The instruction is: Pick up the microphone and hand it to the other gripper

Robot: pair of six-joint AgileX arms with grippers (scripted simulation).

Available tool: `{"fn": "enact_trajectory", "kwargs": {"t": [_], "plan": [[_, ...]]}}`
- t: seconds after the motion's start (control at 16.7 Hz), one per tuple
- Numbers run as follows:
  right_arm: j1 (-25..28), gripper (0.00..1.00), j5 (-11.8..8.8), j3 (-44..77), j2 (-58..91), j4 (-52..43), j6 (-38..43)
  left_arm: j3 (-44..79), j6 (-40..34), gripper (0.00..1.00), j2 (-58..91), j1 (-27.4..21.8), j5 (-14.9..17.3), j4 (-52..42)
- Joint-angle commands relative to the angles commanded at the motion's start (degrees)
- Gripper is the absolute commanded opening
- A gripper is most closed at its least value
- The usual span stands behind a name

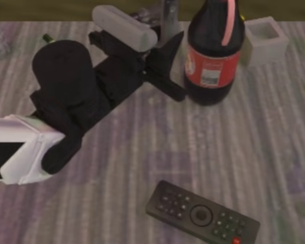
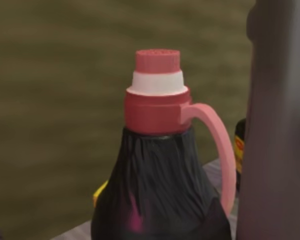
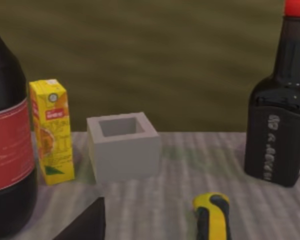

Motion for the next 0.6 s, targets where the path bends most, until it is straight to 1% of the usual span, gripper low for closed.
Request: {"fn": "enact_trajectory", "kwargs": {"t": [0.48,0.54,0.6], "plan": [[0.02,1.00,-0.05,0.04,0.06,0.03,0.00,0.00,0.00,0.00,0.00,0.00,0.00,0.00],[0.23,1.00,-0.59,0.44,0.70,0.37,0.01,0.00,0.00,0.00,0.00,0.00,0.00,0.00],[0.60,1.00,-1.59,1.22,1.94,1.02,0.03,0.00,0.00,0.00,0.00,0.00,0.00,0.00]]}}
